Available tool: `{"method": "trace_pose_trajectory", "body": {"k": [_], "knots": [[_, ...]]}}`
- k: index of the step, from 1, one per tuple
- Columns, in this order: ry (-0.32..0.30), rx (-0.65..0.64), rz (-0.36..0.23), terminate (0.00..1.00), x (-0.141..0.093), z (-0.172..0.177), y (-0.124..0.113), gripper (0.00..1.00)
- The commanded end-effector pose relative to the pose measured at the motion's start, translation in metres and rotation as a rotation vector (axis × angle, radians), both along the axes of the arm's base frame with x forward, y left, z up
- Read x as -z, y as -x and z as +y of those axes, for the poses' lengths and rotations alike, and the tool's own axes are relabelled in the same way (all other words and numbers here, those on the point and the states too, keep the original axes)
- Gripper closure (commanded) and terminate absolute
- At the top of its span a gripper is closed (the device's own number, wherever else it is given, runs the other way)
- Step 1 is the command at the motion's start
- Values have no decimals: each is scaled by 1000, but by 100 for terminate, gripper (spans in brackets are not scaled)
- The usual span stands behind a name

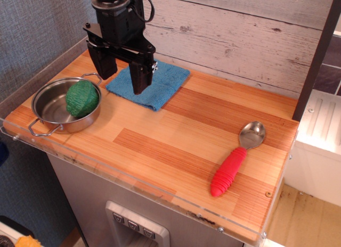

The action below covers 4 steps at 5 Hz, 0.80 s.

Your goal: Place the blue napkin next to the red spoon

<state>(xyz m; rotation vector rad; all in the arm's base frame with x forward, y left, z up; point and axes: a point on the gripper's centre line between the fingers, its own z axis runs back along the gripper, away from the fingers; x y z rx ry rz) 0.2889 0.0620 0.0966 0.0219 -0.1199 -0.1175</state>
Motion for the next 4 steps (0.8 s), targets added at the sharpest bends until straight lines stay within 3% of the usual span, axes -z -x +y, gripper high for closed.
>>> {"method": "trace_pose_trajectory", "body": {"k": [1,2,4], "knots": [[0,0,0,0,0,0,0,0],[-7,-30,0,0,1,11,-27,0],[-44,-58,-61,0,-1,29,-85,0]]}}
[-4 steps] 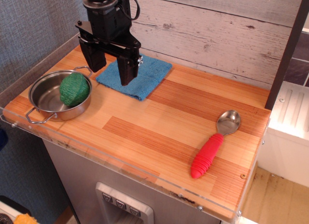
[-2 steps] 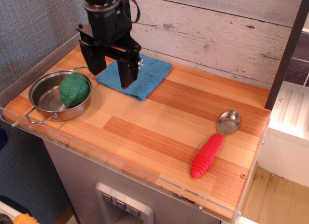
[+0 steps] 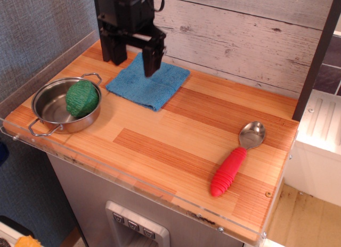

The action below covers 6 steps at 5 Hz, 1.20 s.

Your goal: Place the blue napkin next to the red spoon

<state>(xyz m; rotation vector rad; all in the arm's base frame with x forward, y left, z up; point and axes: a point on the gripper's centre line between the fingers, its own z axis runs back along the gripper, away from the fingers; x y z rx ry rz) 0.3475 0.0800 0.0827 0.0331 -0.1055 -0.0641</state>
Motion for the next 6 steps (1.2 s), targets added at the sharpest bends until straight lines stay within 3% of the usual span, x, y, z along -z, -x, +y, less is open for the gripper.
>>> {"method": "trace_pose_trajectory", "body": {"k": [1,3,6], "knots": [[-70,-3,-40,0,5,18,-36,0],[-37,-51,-3,0,41,29,-33,0],[-10,-21,68,0,74,31,-28,0]]}}
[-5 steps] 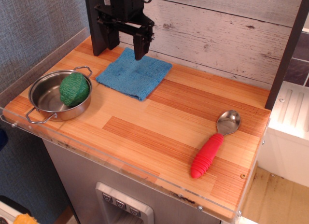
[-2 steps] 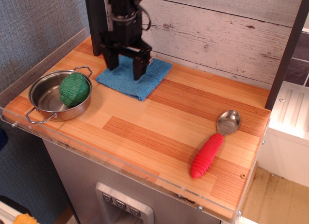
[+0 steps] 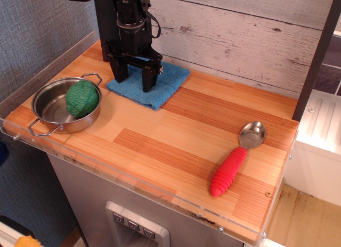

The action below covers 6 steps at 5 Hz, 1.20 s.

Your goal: Place the blue napkin next to the red spoon

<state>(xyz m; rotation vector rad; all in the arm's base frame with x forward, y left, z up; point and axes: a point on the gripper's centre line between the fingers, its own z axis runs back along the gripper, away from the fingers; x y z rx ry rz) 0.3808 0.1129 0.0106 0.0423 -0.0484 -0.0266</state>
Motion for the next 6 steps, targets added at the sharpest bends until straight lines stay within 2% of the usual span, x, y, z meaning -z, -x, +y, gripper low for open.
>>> {"method": "trace_pose_trajectory", "body": {"k": [1,3,4,5,6], "knots": [[37,45,34,0,-2,-34,15,0],[131,128,36,0,-16,-118,24,0],[126,89,42,0,-3,-145,15,0],[85,24,34,0,-1,-151,9,0],[32,-11,-26,0,-29,-137,16,0]]}}
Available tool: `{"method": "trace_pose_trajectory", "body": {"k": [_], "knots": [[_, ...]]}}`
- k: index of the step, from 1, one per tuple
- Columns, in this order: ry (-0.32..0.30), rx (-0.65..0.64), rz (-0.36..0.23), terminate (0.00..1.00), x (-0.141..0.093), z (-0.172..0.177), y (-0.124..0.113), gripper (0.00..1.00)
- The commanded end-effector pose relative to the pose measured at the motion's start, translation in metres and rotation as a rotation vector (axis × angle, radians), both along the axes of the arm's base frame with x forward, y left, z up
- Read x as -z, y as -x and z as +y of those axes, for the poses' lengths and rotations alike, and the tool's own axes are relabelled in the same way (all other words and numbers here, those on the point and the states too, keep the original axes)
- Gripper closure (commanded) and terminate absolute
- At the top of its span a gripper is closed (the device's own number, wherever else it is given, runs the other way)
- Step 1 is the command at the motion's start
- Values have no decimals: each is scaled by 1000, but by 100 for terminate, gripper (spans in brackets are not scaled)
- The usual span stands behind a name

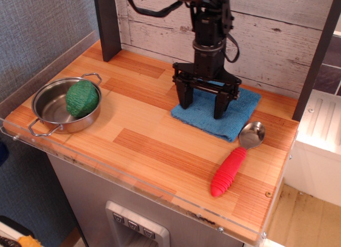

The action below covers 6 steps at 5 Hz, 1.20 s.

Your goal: Place the blue napkin next to the red spoon

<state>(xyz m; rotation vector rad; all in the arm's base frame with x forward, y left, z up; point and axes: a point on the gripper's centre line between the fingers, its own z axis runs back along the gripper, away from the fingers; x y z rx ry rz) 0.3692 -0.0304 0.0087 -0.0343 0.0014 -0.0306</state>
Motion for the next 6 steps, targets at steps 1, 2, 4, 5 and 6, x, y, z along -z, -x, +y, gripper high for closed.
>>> {"method": "trace_pose_trajectory", "body": {"k": [1,2,4,5,6], "knots": [[-46,-12,-166,0,-69,9,6,0],[-13,10,-251,0,-100,6,6,0],[-26,48,-262,0,-122,30,39,0],[-26,48,-262,0,-122,30,39,0],[-26,48,-262,100,-122,30,39,0]]}}
